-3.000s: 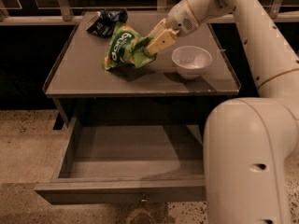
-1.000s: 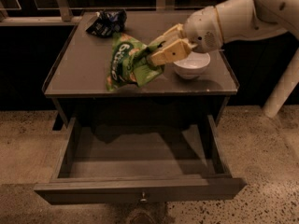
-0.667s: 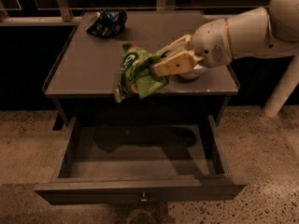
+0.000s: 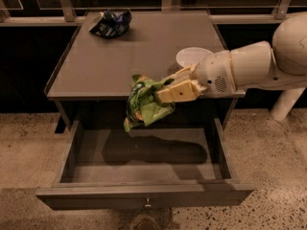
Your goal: Place green rice chip bag into top drawer
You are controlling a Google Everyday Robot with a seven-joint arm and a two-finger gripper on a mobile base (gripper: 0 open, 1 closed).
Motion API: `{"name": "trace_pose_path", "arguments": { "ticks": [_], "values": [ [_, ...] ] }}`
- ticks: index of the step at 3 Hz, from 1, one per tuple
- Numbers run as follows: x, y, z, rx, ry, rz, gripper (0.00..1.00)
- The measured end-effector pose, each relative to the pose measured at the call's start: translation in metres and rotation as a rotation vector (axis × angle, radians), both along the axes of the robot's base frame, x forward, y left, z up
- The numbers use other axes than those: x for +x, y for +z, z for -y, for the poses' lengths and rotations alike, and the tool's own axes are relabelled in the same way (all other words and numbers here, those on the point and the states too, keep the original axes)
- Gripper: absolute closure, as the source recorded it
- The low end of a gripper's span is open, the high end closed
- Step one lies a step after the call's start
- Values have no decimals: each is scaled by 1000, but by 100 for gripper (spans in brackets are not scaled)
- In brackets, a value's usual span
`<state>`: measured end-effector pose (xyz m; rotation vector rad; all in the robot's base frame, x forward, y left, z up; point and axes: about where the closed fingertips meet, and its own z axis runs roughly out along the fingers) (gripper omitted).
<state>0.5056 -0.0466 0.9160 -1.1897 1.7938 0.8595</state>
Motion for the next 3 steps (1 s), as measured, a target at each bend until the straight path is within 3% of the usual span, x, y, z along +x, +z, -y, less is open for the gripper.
{"name": "trace_pose_path", "arguments": {
  "ticks": [1,2,3],
  "values": [
    [0,1,0,1,0,2,100],
    [-4,-23,-1,51,-2,-44,100],
    [-6,-54,0,106,12,-122,100]
  ]
}}
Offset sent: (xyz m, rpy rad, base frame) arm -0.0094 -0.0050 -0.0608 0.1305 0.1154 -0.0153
